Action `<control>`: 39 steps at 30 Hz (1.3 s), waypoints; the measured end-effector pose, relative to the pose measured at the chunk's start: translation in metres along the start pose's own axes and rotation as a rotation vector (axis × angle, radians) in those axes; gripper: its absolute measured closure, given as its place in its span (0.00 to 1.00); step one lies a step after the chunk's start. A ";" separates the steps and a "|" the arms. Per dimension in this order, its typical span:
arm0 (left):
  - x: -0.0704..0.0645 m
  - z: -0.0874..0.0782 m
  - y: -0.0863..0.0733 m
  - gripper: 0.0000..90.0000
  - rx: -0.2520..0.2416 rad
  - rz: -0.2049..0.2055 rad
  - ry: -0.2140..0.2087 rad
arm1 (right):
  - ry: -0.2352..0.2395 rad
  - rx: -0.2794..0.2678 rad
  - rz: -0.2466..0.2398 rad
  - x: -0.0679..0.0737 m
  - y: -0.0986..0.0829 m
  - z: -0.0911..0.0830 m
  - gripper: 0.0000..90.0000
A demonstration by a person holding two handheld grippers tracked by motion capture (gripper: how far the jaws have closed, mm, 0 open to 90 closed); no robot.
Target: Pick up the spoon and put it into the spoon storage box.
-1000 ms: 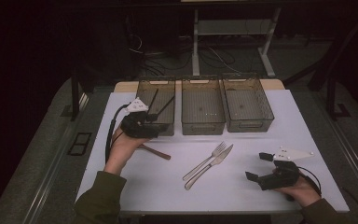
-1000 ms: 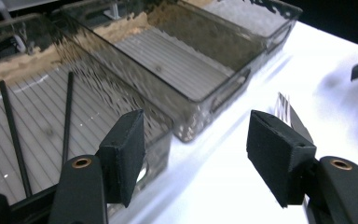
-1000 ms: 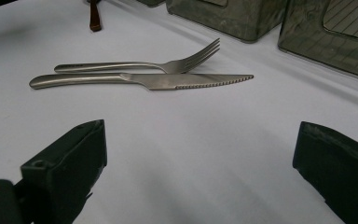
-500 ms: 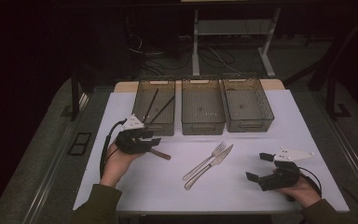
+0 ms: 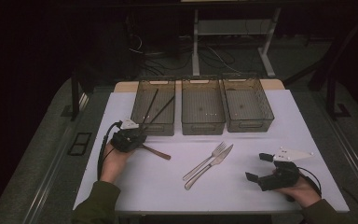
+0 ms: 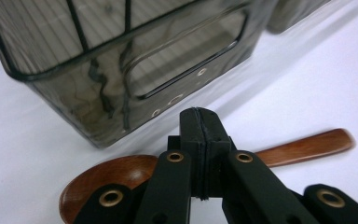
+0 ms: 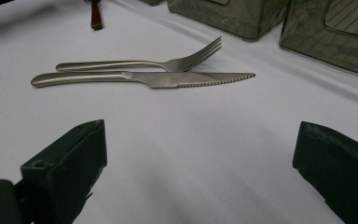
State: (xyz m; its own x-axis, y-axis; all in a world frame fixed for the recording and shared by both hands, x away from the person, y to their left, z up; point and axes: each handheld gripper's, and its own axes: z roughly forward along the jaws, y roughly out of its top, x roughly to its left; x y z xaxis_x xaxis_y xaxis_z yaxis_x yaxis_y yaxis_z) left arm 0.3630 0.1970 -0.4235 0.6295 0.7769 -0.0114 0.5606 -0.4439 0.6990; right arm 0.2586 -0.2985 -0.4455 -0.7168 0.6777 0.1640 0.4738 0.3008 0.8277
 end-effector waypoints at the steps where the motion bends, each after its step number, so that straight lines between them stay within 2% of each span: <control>1: 0.001 0.002 0.000 0.99 0.004 -0.001 -0.001 | -0.001 0.001 0.000 0.000 0.000 0.000 0.03; 7: 0.006 0.016 -0.002 0.99 0.041 0.002 -0.004 | -0.004 0.006 0.000 0.000 0.000 0.001 0.03; 10: 0.007 0.017 -0.003 0.99 0.051 -0.002 -0.003 | -0.004 0.006 0.001 0.000 0.000 0.000 0.03; 14: 0.009 0.015 -0.004 0.99 0.062 -0.013 0.002 | -0.004 0.003 -0.001 0.000 -0.001 0.000 0.03; 27: 0.009 0.002 -0.009 0.99 0.095 -0.005 -0.002 | -0.007 0.003 -0.001 0.000 -0.001 -0.001 0.03; 32: 0.008 -0.003 -0.014 0.99 0.100 -0.011 -0.016 | -0.008 0.003 -0.001 -0.001 -0.001 -0.001 0.03; 39: 0.004 -0.011 -0.023 0.99 0.133 -0.009 -0.045 | -0.008 0.002 0.001 0.000 -0.001 -0.002 0.03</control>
State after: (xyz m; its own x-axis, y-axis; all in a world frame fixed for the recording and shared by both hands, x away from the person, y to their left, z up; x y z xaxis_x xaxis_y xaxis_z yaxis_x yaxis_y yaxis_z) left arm 0.3466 0.2155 -0.4321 0.6460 0.7616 -0.0513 0.6307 -0.4947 0.5978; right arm 0.2576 -0.3003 -0.4455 -0.7118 0.6838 0.1607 0.4759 0.3012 0.8263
